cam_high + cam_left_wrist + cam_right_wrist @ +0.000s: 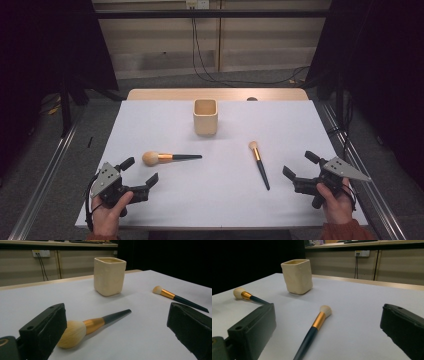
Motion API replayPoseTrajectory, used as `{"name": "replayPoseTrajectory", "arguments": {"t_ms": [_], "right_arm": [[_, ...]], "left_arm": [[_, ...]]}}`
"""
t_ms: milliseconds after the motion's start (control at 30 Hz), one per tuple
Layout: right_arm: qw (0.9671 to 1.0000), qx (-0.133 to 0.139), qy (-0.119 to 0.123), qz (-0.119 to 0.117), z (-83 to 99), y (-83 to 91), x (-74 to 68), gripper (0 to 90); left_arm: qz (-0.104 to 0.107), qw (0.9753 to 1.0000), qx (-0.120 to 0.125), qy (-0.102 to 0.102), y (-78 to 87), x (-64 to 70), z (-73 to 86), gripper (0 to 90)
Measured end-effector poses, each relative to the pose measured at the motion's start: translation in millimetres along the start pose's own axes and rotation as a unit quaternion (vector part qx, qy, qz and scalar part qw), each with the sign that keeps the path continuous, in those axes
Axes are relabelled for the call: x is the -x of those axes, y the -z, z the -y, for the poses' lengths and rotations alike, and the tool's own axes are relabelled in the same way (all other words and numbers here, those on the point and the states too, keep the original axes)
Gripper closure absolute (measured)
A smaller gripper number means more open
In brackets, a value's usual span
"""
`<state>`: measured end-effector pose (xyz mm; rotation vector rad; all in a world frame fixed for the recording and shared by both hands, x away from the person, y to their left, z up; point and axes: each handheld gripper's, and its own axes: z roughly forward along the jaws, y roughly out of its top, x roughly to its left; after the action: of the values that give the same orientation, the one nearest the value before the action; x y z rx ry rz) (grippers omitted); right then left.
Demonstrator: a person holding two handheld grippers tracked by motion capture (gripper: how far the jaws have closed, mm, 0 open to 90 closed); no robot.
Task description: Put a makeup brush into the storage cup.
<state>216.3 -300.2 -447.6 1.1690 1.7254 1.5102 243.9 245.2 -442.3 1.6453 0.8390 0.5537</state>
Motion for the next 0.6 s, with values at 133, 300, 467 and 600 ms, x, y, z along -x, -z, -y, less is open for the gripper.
{"name": "replayPoseTrajectory", "arguments": {"t_ms": [133,300,467,600], "right_arm": [[1.0000,-0.002,0.001,-0.003,0.3,0.0,-0.2,0.0],[1.0000,-0.005,0.002,-0.002,0.2,-0.4,-1.1,0.0],[1.0000,-0.005,0.003,-0.006,-0.2,-3.2,-1.3,0.0],[0.9999,-0.009,0.003,-0.007,-0.2,-5.0,-1.1,0.0]], "left_arm": [[-0.002,1.0000,-0.004,-0.004,0.6,-2.6,-0.8,2.6],[0.005,0.9998,-0.018,-0.003,-1.7,-4.7,-0.5,3.1],[0.006,0.9995,-0.028,-0.012,-6.6,-9.5,-3.8,3.1],[0.000,0.9996,-0.027,-0.012,-8.7,-14.3,-7.5,3.1]]}}
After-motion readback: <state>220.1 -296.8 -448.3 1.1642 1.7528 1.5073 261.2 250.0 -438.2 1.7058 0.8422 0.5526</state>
